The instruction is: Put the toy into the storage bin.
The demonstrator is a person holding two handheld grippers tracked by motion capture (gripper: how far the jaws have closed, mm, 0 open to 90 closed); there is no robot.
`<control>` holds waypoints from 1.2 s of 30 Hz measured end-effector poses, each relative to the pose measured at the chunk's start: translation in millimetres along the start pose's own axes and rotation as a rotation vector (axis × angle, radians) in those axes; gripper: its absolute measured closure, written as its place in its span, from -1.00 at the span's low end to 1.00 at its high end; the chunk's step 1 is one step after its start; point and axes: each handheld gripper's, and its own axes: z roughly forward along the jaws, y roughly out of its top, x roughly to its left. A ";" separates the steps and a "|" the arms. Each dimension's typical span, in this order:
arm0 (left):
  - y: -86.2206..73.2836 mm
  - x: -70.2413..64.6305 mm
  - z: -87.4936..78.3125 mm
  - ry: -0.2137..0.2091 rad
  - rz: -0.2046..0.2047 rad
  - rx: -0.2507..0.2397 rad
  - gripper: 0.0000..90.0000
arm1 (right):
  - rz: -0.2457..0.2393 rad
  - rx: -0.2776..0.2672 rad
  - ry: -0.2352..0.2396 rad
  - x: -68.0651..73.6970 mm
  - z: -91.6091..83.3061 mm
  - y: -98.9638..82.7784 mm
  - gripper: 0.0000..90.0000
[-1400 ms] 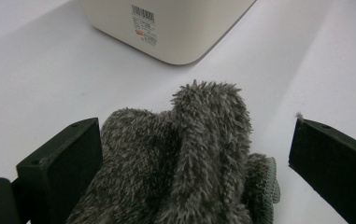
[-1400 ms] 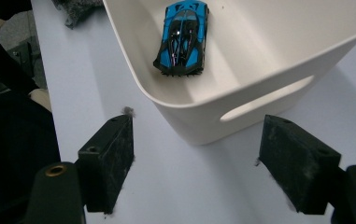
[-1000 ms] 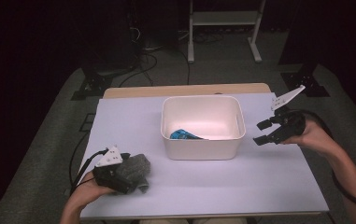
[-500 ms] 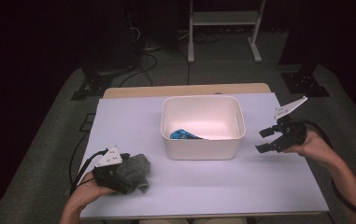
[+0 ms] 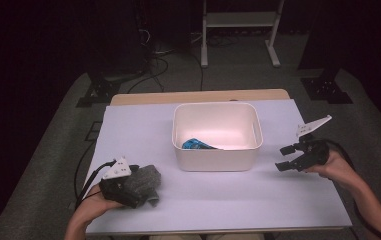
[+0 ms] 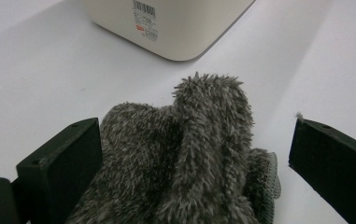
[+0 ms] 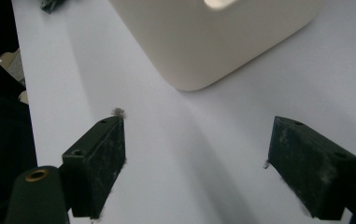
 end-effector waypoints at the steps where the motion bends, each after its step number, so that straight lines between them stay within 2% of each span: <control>1: -0.1 0.2 0.0 0.000 -0.002 0.000 -0.95 | 0.005 0.003 0.000 -0.1 1.4 -2.4 -0.61; 20: -1.0 0.4 -0.3 0.002 -0.006 -0.003 -0.95 | 0.051 -0.045 0.017 -1.1 18.2 -40.1 -0.61; 32: -1.3 0.1 0.0 0.001 -0.005 -0.002 -0.95 | 0.054 -0.078 0.019 4.6 21.4 -55.9 -0.61; 36: -0.4 -0.1 -0.3 -0.001 0.002 -0.001 -0.95 | 0.051 -0.098 0.005 7.3 23.3 -61.3 -0.61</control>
